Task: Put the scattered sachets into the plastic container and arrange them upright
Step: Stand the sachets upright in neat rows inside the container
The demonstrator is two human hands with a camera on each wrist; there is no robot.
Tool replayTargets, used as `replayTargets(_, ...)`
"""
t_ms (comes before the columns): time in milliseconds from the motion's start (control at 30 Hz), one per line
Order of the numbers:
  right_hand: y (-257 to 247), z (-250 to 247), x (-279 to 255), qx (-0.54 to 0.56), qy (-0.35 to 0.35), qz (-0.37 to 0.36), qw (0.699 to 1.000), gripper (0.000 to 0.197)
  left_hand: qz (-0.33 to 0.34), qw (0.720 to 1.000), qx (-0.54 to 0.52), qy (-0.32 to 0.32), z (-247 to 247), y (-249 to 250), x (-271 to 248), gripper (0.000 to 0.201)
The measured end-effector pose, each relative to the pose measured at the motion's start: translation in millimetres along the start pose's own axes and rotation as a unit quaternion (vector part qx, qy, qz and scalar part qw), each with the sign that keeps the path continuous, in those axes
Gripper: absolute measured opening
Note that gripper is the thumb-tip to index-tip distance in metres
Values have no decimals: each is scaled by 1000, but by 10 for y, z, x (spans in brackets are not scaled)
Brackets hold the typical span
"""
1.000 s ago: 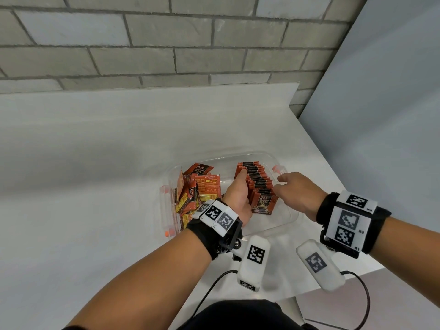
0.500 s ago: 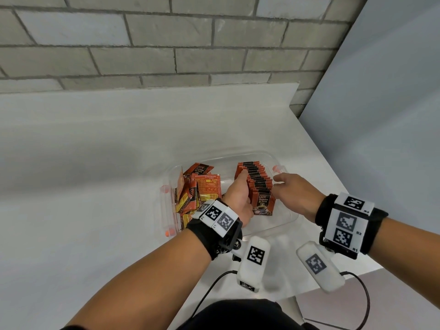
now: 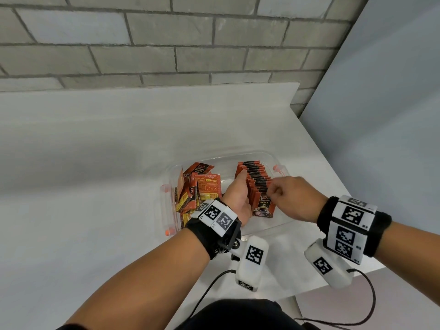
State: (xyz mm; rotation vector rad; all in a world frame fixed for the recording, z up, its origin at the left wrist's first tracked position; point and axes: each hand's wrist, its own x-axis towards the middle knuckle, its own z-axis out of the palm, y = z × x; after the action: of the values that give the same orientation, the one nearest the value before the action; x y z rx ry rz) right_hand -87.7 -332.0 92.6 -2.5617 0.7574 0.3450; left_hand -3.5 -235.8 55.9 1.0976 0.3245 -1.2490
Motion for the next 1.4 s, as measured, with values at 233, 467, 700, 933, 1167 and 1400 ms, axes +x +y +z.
replayTargets(233,-102,136,94,-173,-228,-11,958,25,-16,1000,9,9,28,21,-26,55)
replayTargets(467,-158,211,200,-276,-280,-23,919,37,-22,1000,19,8,2,4,34,60)
replayTargets(700,-111,236,217,-281,-266,-60,920,16,-9,1000,16,5,2,-14,91,57)
replayTargets(933,-96,258,234,-260,-241,-49,934,33,-8,1000,21,17,10,-19,118,50)
replayTargets(1167,-13,265,299,-249,-203,-62,945,36,-14,1000,14,5,-8,-18,105,56)
replayTargets(1400,1,250,294,-227,-186,-66,954,36,-28,1000,10,7,13,-11,109,56)
